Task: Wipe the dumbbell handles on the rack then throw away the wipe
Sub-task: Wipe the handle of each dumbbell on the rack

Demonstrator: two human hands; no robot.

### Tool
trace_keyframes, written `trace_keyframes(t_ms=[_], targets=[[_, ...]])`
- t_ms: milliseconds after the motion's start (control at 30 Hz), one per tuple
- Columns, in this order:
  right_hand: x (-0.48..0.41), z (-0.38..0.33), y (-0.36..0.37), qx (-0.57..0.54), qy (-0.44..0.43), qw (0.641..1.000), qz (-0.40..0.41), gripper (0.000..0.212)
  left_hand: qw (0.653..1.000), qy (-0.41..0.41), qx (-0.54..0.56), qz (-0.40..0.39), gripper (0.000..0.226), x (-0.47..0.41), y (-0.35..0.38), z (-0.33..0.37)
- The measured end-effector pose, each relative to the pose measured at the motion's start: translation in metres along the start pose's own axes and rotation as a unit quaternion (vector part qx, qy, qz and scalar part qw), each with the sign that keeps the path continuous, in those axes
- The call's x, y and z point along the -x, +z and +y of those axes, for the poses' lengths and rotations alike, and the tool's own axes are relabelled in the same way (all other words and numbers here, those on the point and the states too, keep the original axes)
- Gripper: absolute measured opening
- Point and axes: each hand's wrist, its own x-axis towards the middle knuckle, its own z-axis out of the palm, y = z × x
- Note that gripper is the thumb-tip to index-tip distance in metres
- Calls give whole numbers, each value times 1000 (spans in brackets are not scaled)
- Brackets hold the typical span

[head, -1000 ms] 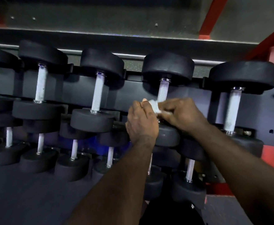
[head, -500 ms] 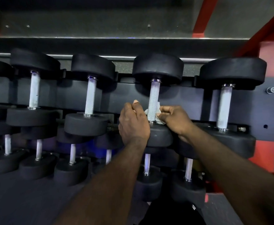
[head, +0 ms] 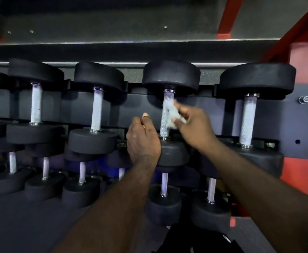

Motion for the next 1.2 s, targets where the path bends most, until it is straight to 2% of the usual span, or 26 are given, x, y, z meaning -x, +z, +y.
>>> trace_keyframes(t_ms=[67,133,200,267,333,367,433,500,533,567,633,700,800,867,900,1067,1100,1167,1200], targets=[[-27,-18,3,-10,8,994,106,31,1000,-5,0,-1,49,-1,1,0],[-30,-20,10,-17,28,989,146,22,1000,-9,0,1,54,-2,3,-3],[-11,-5,12,9,49,992,115,17,1000,-10,6,-1,58,-2,5,-2],[20,8,11,55,62,996,39,12,1000,-12,2,4,61,-3,5,-4],[25,16,7,31,64,997,-6,17,1000,-14,-2,10,62,-2,5,-5],[12,11,5,13,60,998,0,21,1000,-16,1,13,62,-1,5,-4],[-28,3,5,-35,91,992,85,27,1000,-18,-1,18,61,-1,5,-5],[-56,-3,7,-218,182,950,132,22,999,-22,-4,23,63,-2,6,-6],[-56,-1,13,-316,230,914,110,20,999,-22,-4,23,65,-3,5,-6],[-44,3,14,-369,263,889,61,15,999,-26,-5,24,66,-2,6,-5],[-10,12,14,-379,301,872,-67,14,999,-27,-8,27,66,-1,5,-2],[-1,16,6,-367,303,870,-124,21,999,-26,-5,29,66,1,4,0],[-46,6,4,-399,319,857,-61,33,999,-33,-3,29,65,1,5,-3],[-69,-7,10,-490,340,803,-30,37,999,-40,7,33,63,1,5,-3],[-66,-10,15,-505,353,786,-47,37,998,-43,7,36,62,0,5,-4],[-36,2,3,-501,376,758,-179,42,999,-39,2,37,59,3,6,0],[-45,0,1,-518,377,746,-181,43,998,-39,0,39,59,2,6,-1],[-67,-9,3,-580,384,707,-131,43,998,-40,5,41,60,1,5,-2],[-72,-13,8,-601,372,698,-114,46,998,-41,6,41,60,1,5,-2]])
